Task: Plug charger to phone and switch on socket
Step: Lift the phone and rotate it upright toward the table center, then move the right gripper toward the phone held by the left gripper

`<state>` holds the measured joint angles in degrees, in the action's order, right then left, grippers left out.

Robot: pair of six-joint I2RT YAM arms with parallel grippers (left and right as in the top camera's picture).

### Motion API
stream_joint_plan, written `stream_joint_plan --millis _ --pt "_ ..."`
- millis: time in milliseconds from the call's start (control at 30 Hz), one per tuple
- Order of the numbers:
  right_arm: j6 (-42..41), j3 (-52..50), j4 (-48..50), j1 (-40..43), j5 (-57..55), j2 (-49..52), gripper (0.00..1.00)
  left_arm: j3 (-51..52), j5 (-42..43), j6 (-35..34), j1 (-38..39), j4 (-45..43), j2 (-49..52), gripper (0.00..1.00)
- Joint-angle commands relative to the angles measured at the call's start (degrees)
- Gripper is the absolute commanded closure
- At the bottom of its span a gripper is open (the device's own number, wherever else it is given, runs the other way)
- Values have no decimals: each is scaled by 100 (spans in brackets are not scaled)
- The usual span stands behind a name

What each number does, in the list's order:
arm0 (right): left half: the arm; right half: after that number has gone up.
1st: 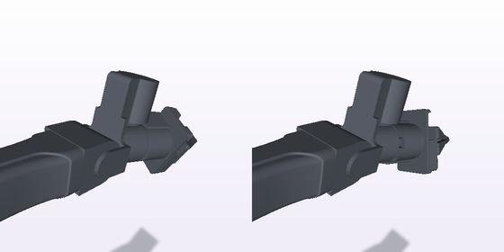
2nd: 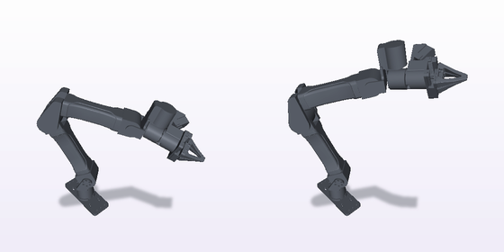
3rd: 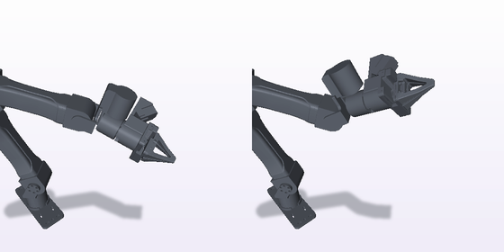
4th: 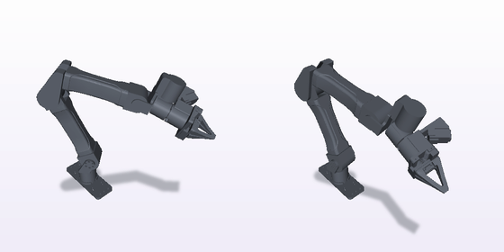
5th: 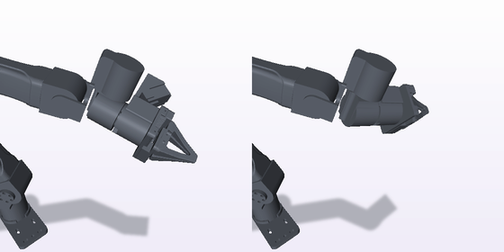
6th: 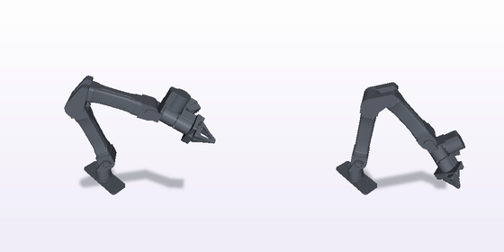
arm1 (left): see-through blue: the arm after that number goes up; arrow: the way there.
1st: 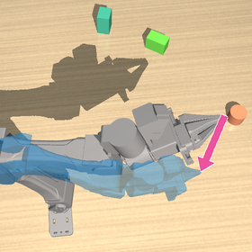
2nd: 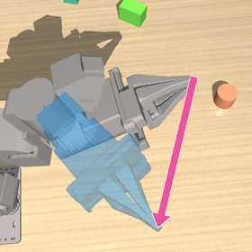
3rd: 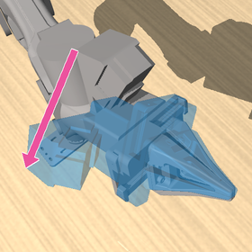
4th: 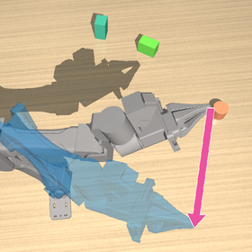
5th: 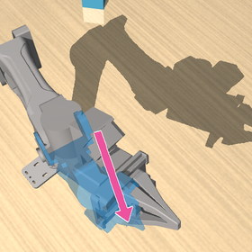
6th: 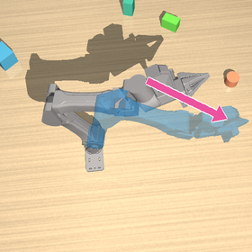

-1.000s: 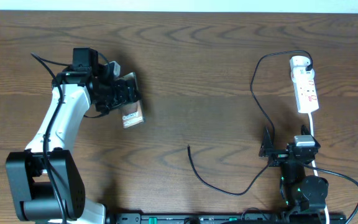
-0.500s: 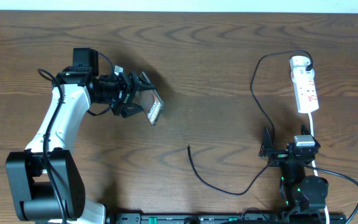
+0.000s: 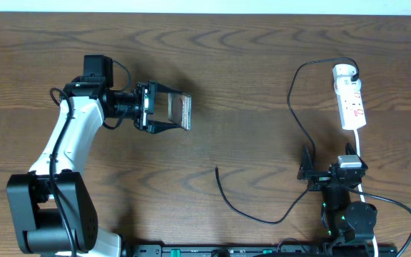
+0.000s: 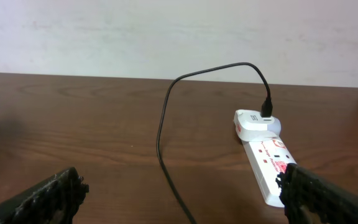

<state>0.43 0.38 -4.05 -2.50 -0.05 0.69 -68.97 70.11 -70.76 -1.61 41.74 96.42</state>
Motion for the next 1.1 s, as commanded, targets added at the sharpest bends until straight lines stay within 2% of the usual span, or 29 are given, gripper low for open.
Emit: stream_joint_plan --millis 0,267,933,1067 --pt "-61 -7 -24 -44 -68 -31 1 -17 529 -785 2 -4 -151 93" --pt "-61 -7 -24 -44 -68 -31 1 -17 1093 -1259 0 -44 -151 93" --pt "-70 -7 28 -46 -39 -31 1 -17 940 -1246 2 -50 -151 93" --pt "-328 -7 59 -46 393 -31 1 -17 647 -1248 2 -48 -151 93"
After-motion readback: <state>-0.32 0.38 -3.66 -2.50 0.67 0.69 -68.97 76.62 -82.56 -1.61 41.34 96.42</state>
